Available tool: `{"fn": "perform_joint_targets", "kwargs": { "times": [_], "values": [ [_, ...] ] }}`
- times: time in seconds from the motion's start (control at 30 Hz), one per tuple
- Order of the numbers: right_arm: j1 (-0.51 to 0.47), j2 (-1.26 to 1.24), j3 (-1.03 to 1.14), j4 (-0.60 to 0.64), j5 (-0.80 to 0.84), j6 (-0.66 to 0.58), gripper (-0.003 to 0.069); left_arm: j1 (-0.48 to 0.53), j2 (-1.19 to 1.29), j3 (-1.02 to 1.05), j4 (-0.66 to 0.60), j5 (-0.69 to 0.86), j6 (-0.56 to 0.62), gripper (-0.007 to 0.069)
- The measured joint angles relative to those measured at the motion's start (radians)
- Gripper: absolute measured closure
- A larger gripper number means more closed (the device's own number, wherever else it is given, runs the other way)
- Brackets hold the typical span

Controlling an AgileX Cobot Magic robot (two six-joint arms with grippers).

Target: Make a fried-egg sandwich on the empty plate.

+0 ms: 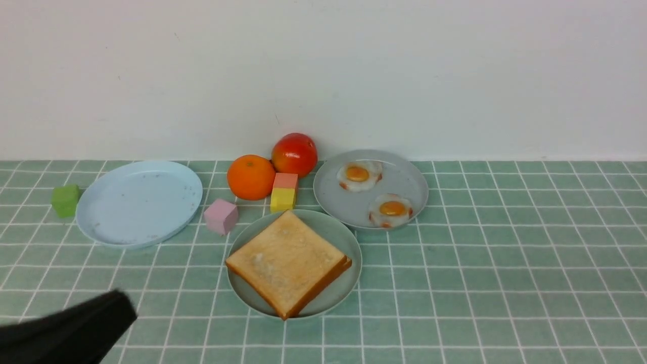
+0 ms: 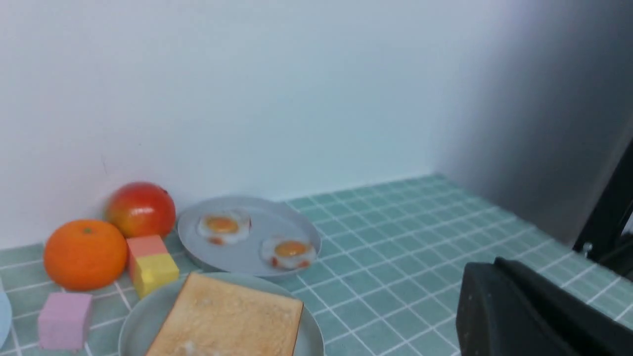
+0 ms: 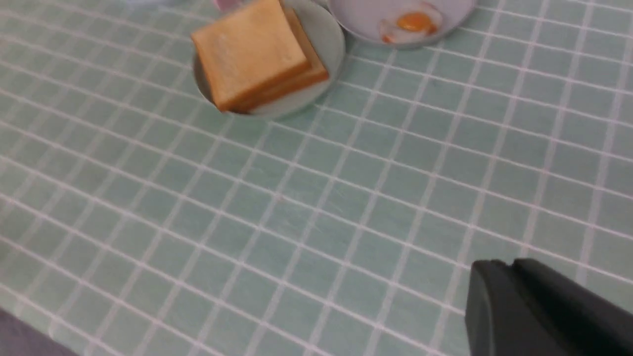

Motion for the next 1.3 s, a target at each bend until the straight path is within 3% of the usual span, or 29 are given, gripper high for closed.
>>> {"fn": "perform_joint_targets", "kwargs": {
  "times": [0.3, 0.43, 0.8, 0.9, 0.97, 1.0, 1.03, 1.13, 1.3],
  "values": [
    [0.000, 0.001, 0.224, -0.086, -0.482, 0.029, 0.0580, 0.000, -0.105, 0.106, -0.001, 0.006, 0.000, 0.0638],
    [0.000, 0.001, 0.296, -0.118, -0.619, 0.029, 0.0575, 0.000, -0.105, 0.112, -0.001, 0.048, 0.000, 0.0638],
    [0.000, -0.001, 0.382, -0.133, -0.656, 0.029, 0.0564, 0.000, -0.105, 0.112, -0.003, 0.098, 0.000, 0.0638],
    [-0.039, -0.041, 0.407, -0.133, -0.649, 0.029, 0.0564, 0.000, -0.105, 0.113, -0.003, 0.099, 0.000, 0.0638],
    [-0.172, -0.115, 0.461, -0.072, -0.672, 0.027, 0.0591, 0.000, -0.104, 0.113, -0.003, 0.101, 0.000, 0.0638],
    [-0.186, -0.122, 0.467, -0.066, -0.678, 0.026, 0.0594, 0.000, -0.104, 0.113, -0.004, 0.101, 0.000, 0.0638],
    [-0.318, -0.184, 0.537, -0.008, -0.702, 0.025, 0.0630, 0.000, -0.104, 0.113, -0.004, 0.101, 0.000, 0.0638],
    [-0.526, -0.298, 0.672, 0.058, -0.753, 0.025, 0.0671, 0.000, -0.104, 0.113, -0.004, 0.101, 0.000, 0.0637],
    [-0.690, -0.448, 0.807, 0.084, -0.826, 0.025, 0.0672, 0.000, -0.104, 0.113, -0.004, 0.101, 0.000, 0.0634]
  ]
}}
